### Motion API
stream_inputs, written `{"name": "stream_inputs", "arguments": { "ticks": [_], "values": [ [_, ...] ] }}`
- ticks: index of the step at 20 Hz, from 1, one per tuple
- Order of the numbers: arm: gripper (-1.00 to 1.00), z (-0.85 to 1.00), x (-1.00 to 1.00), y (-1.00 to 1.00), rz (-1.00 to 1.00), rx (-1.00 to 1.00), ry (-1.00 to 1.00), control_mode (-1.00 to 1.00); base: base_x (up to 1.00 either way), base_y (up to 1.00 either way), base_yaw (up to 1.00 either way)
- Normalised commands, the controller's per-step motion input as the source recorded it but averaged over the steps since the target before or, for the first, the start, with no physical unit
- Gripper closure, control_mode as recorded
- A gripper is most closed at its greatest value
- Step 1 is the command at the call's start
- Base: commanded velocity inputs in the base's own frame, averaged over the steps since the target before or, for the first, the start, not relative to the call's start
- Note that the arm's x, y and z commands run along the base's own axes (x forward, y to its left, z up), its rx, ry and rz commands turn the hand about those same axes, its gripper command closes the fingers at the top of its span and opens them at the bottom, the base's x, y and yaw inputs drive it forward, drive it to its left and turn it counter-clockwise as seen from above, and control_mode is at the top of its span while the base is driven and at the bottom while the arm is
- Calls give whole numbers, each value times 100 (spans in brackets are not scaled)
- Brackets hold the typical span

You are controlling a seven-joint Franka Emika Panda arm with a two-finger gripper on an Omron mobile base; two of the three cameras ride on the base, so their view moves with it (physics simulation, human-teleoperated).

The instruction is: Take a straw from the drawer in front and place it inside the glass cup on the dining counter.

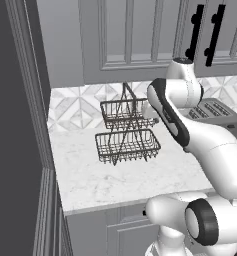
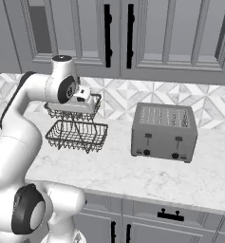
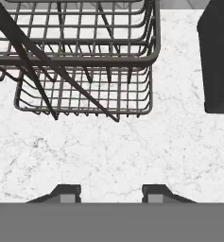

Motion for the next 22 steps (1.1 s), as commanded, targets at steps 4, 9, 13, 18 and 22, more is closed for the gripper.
{"name": "stream_inputs", "arguments": {
  "ticks": [4,9,13,18,22],
  "values": [
    [-100,0,0,0,0,0,0,100,-1,-1,1],
    [-100,0,0,0,0,0,0,100,-48,-30,30],
    [-100,0,0,0,0,0,0,100,-53,-39,43],
    [-100,0,0,0,0,0,0,100,-33,-35,44],
    [-100,0,0,0,0,0,0,100,-30,-46,44]
  ]
}}
